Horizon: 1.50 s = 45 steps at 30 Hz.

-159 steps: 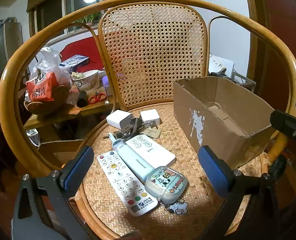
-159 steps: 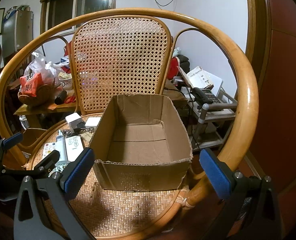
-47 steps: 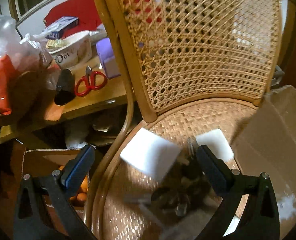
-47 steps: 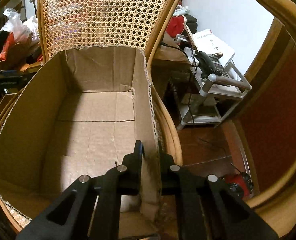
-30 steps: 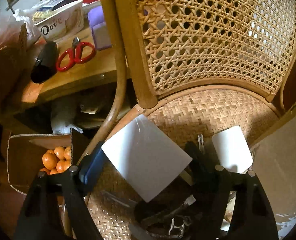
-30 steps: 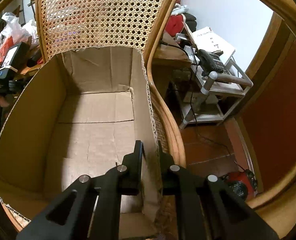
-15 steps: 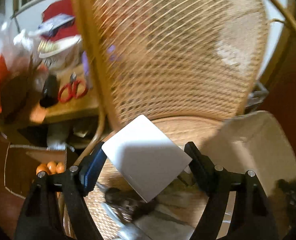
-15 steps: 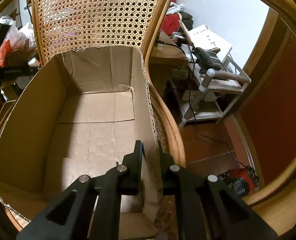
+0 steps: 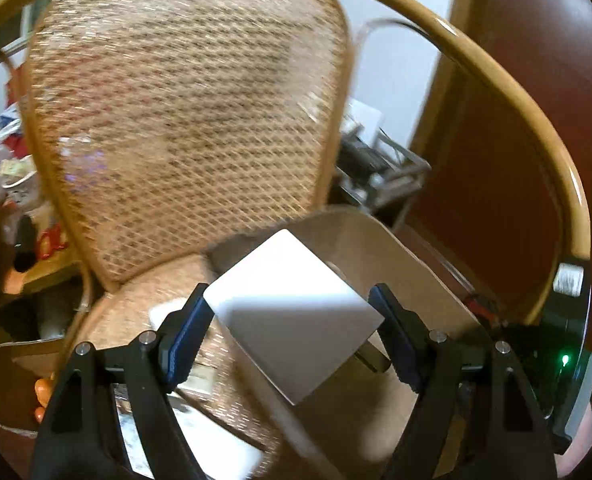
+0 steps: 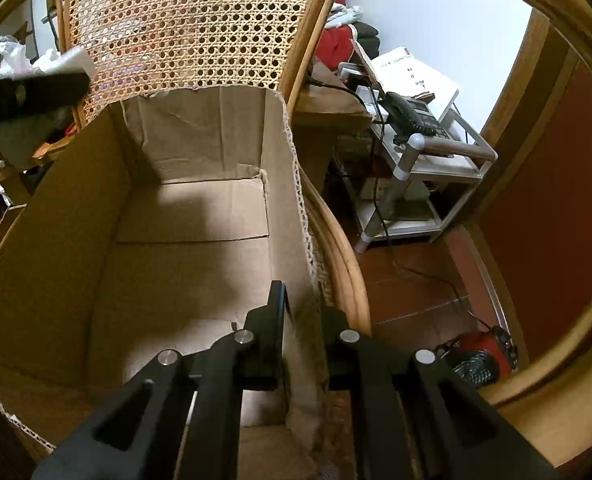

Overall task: Organize rigid objects
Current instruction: 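Carry the white box into the cardboard box and open the left gripper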

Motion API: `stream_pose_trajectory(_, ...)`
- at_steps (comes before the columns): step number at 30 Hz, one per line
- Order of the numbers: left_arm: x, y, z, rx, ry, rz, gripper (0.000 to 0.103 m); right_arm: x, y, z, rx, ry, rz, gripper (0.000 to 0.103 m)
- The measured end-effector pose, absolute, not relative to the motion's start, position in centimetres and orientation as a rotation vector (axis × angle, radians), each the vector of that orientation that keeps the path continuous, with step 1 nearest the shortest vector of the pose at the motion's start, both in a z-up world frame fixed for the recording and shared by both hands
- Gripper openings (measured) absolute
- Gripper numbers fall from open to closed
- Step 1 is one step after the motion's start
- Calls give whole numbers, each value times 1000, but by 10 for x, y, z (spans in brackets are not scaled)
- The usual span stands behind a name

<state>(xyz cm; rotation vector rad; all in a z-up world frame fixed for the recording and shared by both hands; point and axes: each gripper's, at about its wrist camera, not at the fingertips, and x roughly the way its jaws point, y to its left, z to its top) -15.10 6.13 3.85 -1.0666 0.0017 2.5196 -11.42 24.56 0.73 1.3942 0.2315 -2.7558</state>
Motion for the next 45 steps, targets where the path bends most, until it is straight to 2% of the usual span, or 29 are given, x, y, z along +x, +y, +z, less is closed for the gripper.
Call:
stream_pose_trajectory(8,-133,98,12,-1112,132,2440,78,-114,248,4,1426,212,-2737,13)
stream_pose_trajectory(17,-132,100,4,-1116,177,2450,78,-116,249,5,1438,200,-2732,13)
stream_pose_trajectory(32,-132,101,3,-1110,187,2455,79,-115,246,4,1433,217,-2739,13)
stream_pose_trajectory(45,-132,83,20,-1026,66,2476,79,-116,245,-1,1434,219,-2737,13)
